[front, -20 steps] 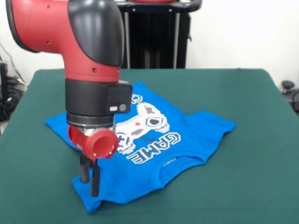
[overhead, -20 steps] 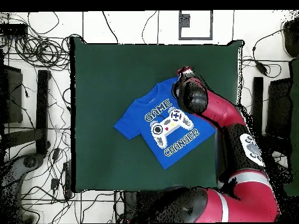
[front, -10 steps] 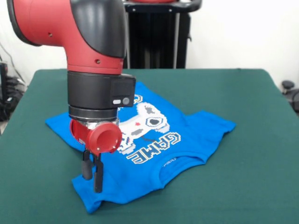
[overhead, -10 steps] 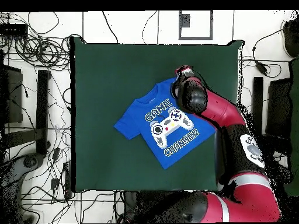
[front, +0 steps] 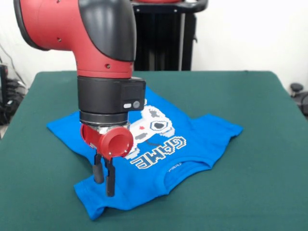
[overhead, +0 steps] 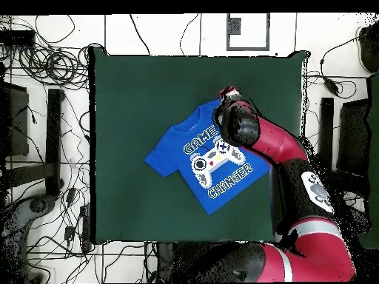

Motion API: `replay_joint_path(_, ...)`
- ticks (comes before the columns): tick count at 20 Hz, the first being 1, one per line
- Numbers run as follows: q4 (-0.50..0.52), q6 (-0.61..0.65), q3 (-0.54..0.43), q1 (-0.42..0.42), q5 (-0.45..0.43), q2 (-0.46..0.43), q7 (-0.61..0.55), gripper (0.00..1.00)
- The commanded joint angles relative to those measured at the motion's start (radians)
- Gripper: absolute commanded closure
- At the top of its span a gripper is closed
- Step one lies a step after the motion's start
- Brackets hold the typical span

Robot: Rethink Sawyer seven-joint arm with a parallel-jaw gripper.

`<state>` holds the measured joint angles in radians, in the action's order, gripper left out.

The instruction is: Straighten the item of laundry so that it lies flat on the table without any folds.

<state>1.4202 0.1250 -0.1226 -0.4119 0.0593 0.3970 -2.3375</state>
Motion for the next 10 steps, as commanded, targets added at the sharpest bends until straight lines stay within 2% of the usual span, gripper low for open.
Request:
replay_joint_path(1,0.126,-0.029,-0.112,0.014,-0.036,-0.082,-0.081,0.00)
replay_joint_path(10,0.067,-0.069,-0.116,0.006,-0.053,-0.145,-0.058,0.00)
